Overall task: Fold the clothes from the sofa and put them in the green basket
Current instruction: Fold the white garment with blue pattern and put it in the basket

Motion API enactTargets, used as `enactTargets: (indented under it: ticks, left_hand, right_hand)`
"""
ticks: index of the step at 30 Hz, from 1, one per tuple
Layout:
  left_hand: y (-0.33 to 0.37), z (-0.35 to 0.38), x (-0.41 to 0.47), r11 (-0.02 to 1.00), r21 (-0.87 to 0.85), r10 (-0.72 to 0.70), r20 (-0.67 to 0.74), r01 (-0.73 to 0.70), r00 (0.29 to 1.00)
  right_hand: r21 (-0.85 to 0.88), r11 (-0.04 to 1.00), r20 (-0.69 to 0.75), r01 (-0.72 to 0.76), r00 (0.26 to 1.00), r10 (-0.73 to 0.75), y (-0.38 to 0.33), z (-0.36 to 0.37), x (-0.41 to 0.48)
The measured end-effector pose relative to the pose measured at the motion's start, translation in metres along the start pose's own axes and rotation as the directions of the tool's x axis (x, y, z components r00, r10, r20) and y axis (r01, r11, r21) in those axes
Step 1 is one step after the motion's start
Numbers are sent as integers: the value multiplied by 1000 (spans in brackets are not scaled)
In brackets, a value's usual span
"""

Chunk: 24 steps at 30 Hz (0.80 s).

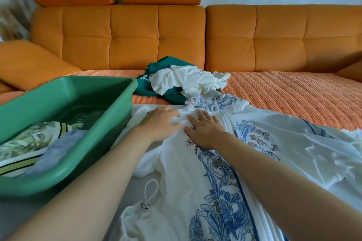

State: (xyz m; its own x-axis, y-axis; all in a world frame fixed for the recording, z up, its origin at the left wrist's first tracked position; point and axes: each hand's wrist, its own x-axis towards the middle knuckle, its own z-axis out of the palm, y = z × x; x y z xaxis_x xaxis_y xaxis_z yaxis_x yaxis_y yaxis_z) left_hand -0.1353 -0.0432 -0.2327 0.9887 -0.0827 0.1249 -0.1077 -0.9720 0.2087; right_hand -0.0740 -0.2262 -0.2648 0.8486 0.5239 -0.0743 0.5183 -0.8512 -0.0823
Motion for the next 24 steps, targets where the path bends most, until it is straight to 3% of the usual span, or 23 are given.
enactTargets:
  ticks: [1, 3, 5, 7, 10, 13, 15, 17, 20, 24]
  left_hand:
    - [-2, 5, -6, 998, 17, -61, 149, 59, 987]
    - [-11, 15, -17, 982, 153, -145, 249, 109, 958]
    - [-18, 13, -29, 967, 205, -196, 201, 155, 960]
    - [-15, 3, -38, 958, 226, -217, 167, 177, 962]
    - [-3, -13, -57, 976, 187, -134, 105, 113, 985]
    - [16, -31, -84, 997, -41, -60, -6, 60, 998]
    - [27, -39, -107, 979, -173, -85, 123, 105, 989]
    - [32, -43, -131, 974, -151, -116, 313, 170, 943]
    - [36, -49, -167, 963, -153, -133, 452, 223, 882]
    - [45, -64, -195, 942, -194, -122, 563, 274, 817]
  right_hand:
    - [-9, 1000, -6, -3, 1000, 3, -1, -1, -3]
    - [-84, 996, -61, 43, 997, -49, -1, -6, -13]
    - [-210, 958, -136, 195, 964, -227, -3, -12, -25]
    - [-258, 914, -96, 314, 933, -348, -9, -16, -37]
    - [-164, 947, 66, 277, 961, -269, -27, -16, -55]
    - [-110, 969, 89, 220, 974, -211, -42, -20, -73]
    - [-32, 979, 79, 200, 977, -197, -52, -28, -89]
    - [52, 985, 8, 167, 986, -168, -62, -40, -107]
    - [120, 973, -119, 195, 976, -181, -81, -58, -141]
    - [192, 956, 113, 223, 962, -247, -98, -66, -193]
